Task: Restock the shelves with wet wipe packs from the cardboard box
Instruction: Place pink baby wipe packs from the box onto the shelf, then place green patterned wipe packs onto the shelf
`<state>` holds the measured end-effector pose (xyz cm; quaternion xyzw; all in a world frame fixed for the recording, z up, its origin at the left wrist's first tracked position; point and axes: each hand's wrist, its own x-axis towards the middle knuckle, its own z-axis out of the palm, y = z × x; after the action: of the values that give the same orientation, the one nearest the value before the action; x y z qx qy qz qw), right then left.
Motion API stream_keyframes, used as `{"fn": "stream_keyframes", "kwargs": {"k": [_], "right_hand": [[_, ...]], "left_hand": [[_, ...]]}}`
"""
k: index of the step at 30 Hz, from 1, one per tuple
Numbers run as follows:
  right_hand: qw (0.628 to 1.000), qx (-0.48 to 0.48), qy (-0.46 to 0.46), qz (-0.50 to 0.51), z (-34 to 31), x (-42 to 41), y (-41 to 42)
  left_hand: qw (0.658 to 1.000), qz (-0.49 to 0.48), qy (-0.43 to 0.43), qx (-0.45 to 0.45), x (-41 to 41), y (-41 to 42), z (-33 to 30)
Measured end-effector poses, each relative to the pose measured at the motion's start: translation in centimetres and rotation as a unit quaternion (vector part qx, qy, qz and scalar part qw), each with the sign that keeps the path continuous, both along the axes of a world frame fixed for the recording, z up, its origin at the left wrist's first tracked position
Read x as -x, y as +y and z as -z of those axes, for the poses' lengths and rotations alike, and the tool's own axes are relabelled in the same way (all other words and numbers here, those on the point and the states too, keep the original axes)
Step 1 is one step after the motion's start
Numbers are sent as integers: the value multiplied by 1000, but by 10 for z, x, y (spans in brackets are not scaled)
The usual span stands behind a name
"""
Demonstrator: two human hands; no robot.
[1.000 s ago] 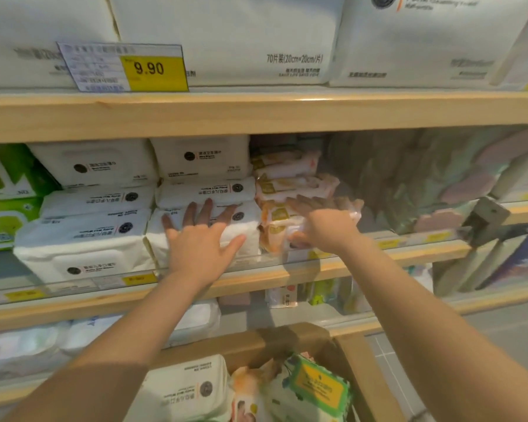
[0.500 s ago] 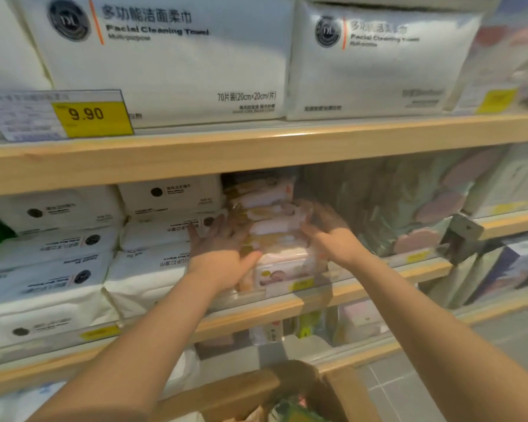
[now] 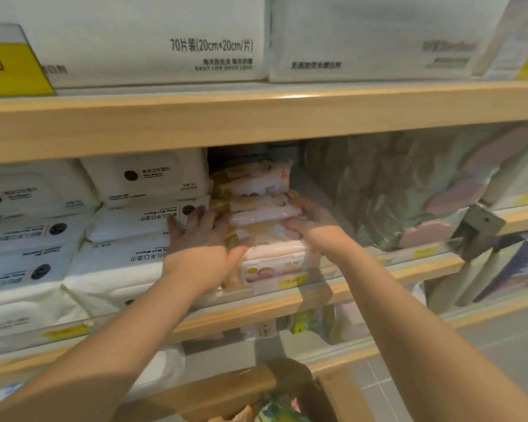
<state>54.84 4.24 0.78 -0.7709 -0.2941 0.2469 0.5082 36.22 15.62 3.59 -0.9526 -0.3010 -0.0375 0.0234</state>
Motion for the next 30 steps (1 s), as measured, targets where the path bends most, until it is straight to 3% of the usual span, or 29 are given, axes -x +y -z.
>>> {"fn": "stream_keyframes", "kwargs": {"k": [10,14,18,21,27,30], "right_hand": [[994,-76,59,60,8,1,3],[992,-43,-37,110,15,7,16],[981,109,-135,82,1,8,15],[946,228,-225,46,-16,10,2],[926,237,-295,17,-51,66,-53],[907,223,-357,-1,-56,108,-91]], "left_hand": [[998,-60,-13,7,-3,-1,7],[997,-74,-3,7,-7,-2,10],[997,-72,-2,12,-6,-4,7],[998,-53,-13,33,0,-5,-1],[995,21,-100,2,52,-39,-20],[990,51,-125,38,100,-60,-10]]}}
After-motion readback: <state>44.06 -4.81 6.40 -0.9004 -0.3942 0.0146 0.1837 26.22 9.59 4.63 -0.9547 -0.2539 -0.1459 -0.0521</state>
